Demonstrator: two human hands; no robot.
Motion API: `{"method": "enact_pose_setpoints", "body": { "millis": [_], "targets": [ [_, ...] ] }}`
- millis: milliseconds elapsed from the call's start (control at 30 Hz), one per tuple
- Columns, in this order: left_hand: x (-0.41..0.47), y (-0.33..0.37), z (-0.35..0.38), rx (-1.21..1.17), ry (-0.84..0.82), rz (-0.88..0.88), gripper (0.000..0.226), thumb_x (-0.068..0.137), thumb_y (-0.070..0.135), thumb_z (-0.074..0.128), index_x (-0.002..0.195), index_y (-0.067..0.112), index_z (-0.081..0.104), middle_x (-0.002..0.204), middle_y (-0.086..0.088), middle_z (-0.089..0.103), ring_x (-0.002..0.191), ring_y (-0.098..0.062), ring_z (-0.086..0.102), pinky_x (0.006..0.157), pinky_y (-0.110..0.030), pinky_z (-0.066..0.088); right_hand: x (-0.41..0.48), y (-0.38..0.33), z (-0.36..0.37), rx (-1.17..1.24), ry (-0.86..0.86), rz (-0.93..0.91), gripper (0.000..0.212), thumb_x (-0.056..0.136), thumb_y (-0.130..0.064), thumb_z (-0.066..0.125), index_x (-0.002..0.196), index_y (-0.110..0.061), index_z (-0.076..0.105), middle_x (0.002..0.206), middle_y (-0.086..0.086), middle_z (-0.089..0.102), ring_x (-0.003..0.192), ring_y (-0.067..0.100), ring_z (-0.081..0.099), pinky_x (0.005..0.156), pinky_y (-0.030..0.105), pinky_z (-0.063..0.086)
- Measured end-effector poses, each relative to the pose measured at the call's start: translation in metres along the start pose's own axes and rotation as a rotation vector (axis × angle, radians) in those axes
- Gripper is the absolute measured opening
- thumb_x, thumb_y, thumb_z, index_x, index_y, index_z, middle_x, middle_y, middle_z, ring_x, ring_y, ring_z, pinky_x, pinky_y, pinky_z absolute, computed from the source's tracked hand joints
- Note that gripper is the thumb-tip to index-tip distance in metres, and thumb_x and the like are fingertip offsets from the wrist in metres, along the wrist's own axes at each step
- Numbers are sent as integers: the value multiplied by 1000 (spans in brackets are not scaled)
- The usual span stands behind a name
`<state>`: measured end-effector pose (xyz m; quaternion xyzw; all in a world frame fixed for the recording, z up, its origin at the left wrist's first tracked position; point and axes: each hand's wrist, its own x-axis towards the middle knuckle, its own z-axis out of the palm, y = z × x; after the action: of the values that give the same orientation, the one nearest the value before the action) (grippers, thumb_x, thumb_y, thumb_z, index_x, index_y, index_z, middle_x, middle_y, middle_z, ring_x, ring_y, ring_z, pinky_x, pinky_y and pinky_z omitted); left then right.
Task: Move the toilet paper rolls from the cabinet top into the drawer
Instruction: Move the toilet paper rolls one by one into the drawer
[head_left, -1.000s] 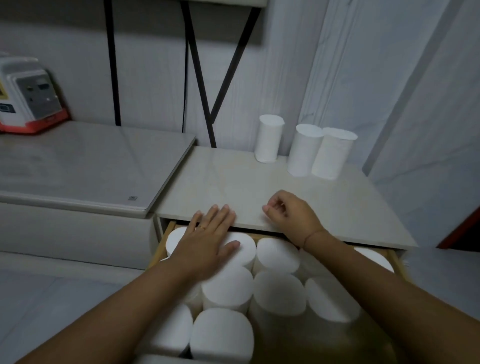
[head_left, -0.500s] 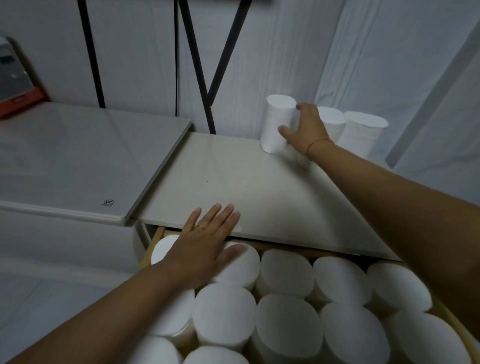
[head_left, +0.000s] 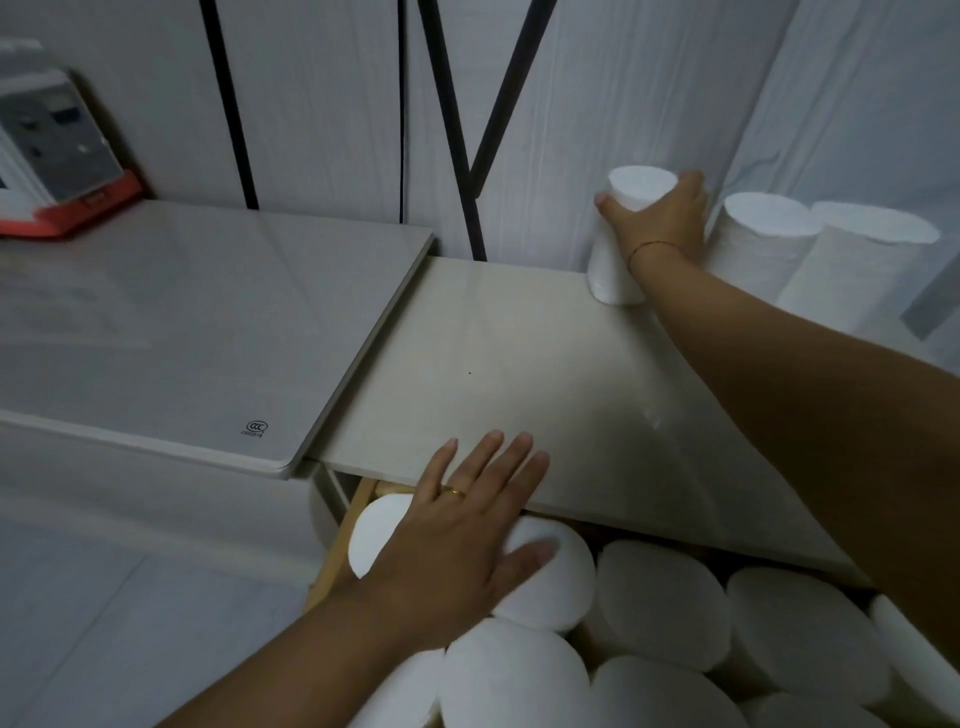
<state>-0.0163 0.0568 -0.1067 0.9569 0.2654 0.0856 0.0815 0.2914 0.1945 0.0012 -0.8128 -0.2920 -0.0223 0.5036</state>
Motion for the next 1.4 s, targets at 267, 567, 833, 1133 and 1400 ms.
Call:
{"method": "enact_pose_setpoints", "body": {
  "millis": [267, 567, 833, 1133, 1400],
  "targets": [
    [-1, -2, 2, 18, 12, 6, 67, 92, 68, 5, 148, 37, -13, 158, 16, -16, 142, -3, -23, 118, -41, -9, -4, 3, -7, 18, -92, -82, 79, 65, -43, 73, 130, -14, 38, 128, 8, 51, 114, 26, 53, 87, 28, 42],
    [-4, 0, 2, 77, -3, 8, 72, 88, 71, 1, 146, 33, -21, 157, 11, -19, 141, -6, -28, 114, -33, -21, -81, 1, -63, 68, -316, -224, 72, 67, -31, 74, 129, -16, 39, 122, 4, 52, 109, 22, 52, 84, 24, 40],
    [-39, 19, -3, 44, -57, 58, 77, 88, 69, 6, 149, 27, -15, 155, 7, -23, 140, -8, -29, 107, -23, -27, -179, 11, -154, 116, -521, -326, 69, 69, -27, 76, 128, -20, 41, 117, -7, 47, 104, 9, 46, 83, 16, 36],
    [-91, 52, 4, -46, -229, 138, 74, 87, 71, 7, 148, 35, -16, 154, 14, -21, 142, -6, -25, 115, -31, -15, -269, 32, -257, 144, -714, -359, 64, 67, -31, 76, 123, -31, 45, 117, -16, 51, 105, 2, 51, 75, 14, 51],
    [-99, 61, 6, 74, -242, 151, 76, 85, 69, 6, 149, 32, -12, 150, 13, -24, 141, -9, -22, 113, -29, -16, -312, 68, -303, 81, -835, -445, 75, 64, -21, 83, 127, -34, 45, 126, -17, 51, 113, -1, 50, 83, 14, 50]
  ]
}}
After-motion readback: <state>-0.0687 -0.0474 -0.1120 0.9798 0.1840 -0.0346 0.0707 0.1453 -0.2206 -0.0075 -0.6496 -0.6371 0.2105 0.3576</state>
